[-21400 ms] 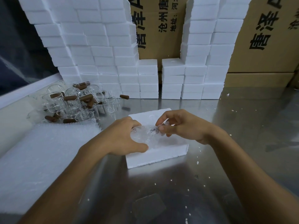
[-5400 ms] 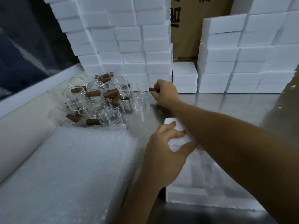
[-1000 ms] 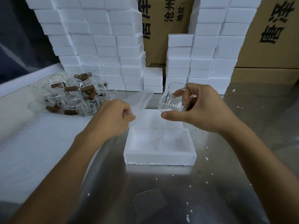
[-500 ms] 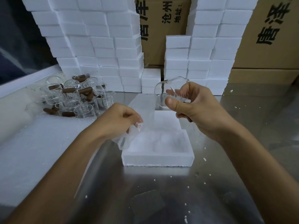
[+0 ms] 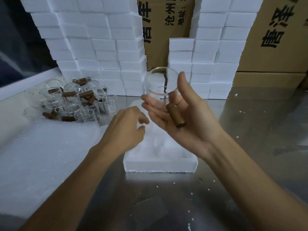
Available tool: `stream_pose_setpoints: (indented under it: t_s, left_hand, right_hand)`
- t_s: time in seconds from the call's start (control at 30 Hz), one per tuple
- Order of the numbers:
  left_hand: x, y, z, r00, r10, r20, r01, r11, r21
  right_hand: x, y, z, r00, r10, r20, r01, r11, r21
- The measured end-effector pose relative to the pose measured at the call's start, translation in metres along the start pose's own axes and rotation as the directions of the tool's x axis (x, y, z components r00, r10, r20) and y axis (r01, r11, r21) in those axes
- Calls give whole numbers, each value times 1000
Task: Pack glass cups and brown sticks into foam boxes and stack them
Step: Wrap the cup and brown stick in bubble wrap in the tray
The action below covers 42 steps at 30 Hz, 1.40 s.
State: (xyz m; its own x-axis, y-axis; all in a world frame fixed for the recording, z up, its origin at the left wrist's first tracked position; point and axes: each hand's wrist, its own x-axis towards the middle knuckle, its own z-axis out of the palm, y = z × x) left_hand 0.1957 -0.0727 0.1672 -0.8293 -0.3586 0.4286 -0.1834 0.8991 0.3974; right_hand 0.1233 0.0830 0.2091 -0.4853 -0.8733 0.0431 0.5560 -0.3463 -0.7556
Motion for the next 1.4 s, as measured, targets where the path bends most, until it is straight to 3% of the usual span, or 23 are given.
stream_pose_setpoints:
  t_s: [0.27, 0.43, 0.53, 0.63, 0.7, 0.87, 1.07, 1.17, 1.4]
  left_hand:
    - [0, 0, 8, 990, -73, -124, 61, 993, -98]
    - [-1, 3, 8, 991, 7, -136, -32, 982, -185]
    - [-2, 3, 7, 989, 31, -146, -61, 976, -207]
    - [-2, 3, 7, 992, 9, -124, -35, 976, -214]
    - [-2, 6, 8, 994, 26, -102, -48, 974, -220]
    - [-6, 16, 13, 989, 150, 5, -145, 963, -228]
    - [-14, 27, 24, 981, 165, 103, -141, 969, -205]
    - [-15, 33, 25, 980, 170, 101, -145, 965, -219]
    - [-22, 50, 26, 969, 223, 111, -186, 944, -274]
  right_hand:
    - [7, 15, -10, 993, 44, -110, -38, 998, 56]
    - [10, 17, -16, 985, 34, -170, -42, 998, -44]
    - [14, 20, -23, 968, -12, -252, -51, 969, -242]
    - [16, 20, -29, 946, -109, -304, -63, 861, -505]
    - [18, 20, -33, 940, -136, -314, -68, 826, -560]
    - [23, 26, -44, 926, -119, -359, -93, 848, -522]
    - [26, 21, -53, 935, -98, -341, 16, 972, -235]
    - [26, 21, -53, 965, -130, -228, 76, 969, -234]
    - [25, 30, -51, 921, -207, -331, 156, 972, -173]
